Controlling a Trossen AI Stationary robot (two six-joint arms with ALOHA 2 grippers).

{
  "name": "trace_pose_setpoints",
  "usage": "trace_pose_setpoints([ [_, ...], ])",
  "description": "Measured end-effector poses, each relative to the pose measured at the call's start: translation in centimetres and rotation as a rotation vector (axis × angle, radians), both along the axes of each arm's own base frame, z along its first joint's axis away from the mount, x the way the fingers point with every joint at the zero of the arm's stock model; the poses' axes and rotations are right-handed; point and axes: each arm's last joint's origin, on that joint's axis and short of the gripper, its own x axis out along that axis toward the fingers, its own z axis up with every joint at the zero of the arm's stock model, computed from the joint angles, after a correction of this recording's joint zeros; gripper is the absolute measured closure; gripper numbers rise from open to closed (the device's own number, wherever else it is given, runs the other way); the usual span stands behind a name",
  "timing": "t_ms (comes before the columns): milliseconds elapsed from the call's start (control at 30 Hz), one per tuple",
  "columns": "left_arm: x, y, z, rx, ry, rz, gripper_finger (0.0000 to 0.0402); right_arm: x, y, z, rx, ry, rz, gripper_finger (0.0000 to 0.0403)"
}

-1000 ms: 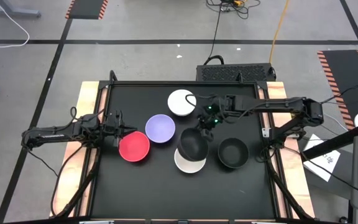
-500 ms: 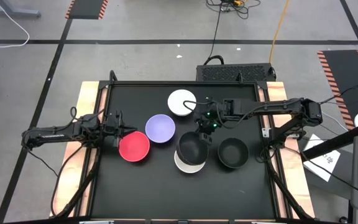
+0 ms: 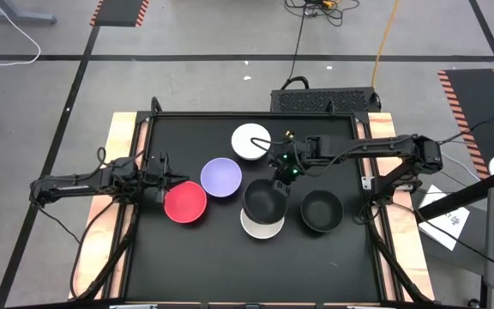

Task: Nest bowls inside each other
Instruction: Stack the top black bowl on top of the white bowl

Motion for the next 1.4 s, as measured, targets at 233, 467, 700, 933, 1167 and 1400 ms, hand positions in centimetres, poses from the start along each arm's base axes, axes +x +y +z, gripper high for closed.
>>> trace_pose_setpoints([
  [233,0.0,0.0,0.0,0.01,0.001,-0.001,0.0376,2.1,0.8,-1.1,-0.006,0.151,0.053,0.0403],
  [467,0.0,-0.1,-0.1,0.007,0.015,-0.019,0.0376,5.0,1.7,-0.5,-0.074,0.264,0.119,0.0403],
  [700,0.0,-0.1,-0.2,0.014,0.023,-0.029,0.0376,5.9,1.9,-1.3,-0.095,0.327,0.131,0.0403],
  [933,0.0,-0.1,-0.2,0.014,0.023,-0.037,0.0376,5.9,2.0,-1.4,-0.092,0.333,0.126,0.0403],
  [1167,0.0,-0.1,-0.2,0.016,0.023,-0.04,0.0376,5.8,2.6,-1.4,-0.085,0.346,0.124,0.0403],
  [1400,0.0,-0.1,-0.2,0.017,0.023,-0.041,0.0376,5.9,3.3,-1.3,-0.088,0.335,0.136,0.0403],
])
